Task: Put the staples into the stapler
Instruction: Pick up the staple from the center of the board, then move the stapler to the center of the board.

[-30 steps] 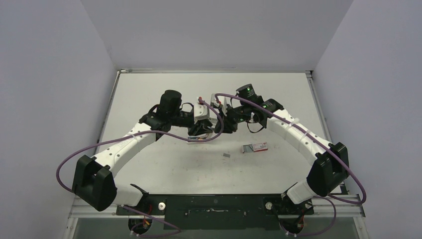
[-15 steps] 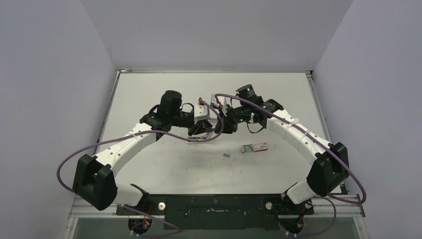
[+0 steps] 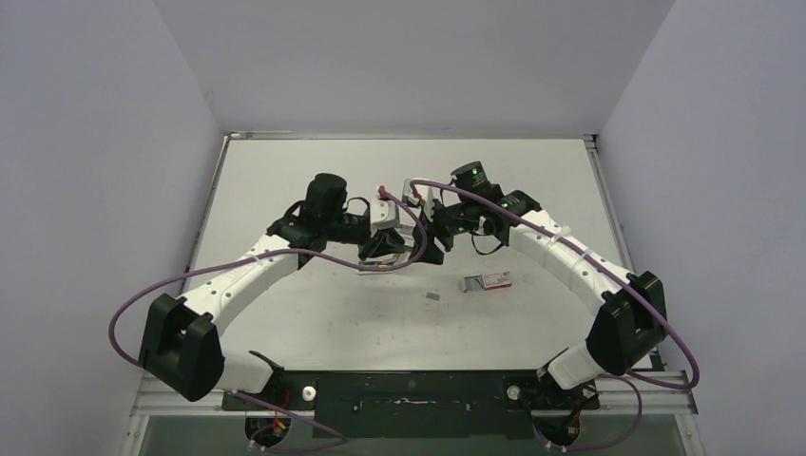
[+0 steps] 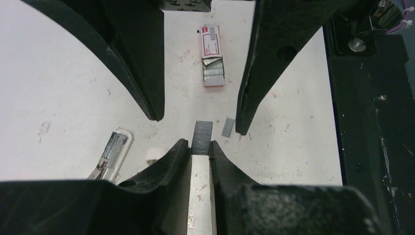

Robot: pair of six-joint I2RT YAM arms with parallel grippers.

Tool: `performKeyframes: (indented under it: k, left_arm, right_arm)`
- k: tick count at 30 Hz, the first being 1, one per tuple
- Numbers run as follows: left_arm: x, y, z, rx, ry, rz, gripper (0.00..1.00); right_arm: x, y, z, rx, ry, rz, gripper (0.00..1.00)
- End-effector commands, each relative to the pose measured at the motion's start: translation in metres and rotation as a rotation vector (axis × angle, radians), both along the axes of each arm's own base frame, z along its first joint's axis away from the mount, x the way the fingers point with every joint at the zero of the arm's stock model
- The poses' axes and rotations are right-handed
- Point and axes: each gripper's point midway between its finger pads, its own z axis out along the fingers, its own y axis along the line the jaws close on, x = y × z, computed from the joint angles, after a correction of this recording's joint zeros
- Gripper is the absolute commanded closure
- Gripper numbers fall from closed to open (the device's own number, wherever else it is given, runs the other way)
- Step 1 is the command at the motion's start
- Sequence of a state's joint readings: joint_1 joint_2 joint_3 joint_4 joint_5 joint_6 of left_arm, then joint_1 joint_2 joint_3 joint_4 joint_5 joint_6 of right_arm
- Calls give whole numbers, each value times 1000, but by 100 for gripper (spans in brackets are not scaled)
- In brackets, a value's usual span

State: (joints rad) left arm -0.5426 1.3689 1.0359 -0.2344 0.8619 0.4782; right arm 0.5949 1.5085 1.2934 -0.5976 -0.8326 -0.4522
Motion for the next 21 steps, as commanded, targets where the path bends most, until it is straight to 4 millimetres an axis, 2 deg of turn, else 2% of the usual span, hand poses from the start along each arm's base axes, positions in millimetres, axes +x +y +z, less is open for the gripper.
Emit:
performKeyframes:
  k: [1, 5, 9, 15, 21]
  left_arm:
    - [5, 7, 10, -51, -5, 14, 100]
    - [11, 29, 11, -75, 6, 58, 100]
    - [16, 62, -1, -74, 31, 121, 100]
    - [19, 105, -14, -79, 25, 228, 100]
    - [14, 116, -21, -91, 44, 250, 100]
  right_arm:
    - [3, -6, 17, 45, -73, -18, 31]
    - [11, -20, 14, 61, -76, -76, 23]
    - [24, -27, 1, 31, -122, -106, 21]
    - [47, -11, -36, -60, -188, -38, 12]
    - [54, 17, -64, -118, -236, 53, 9]
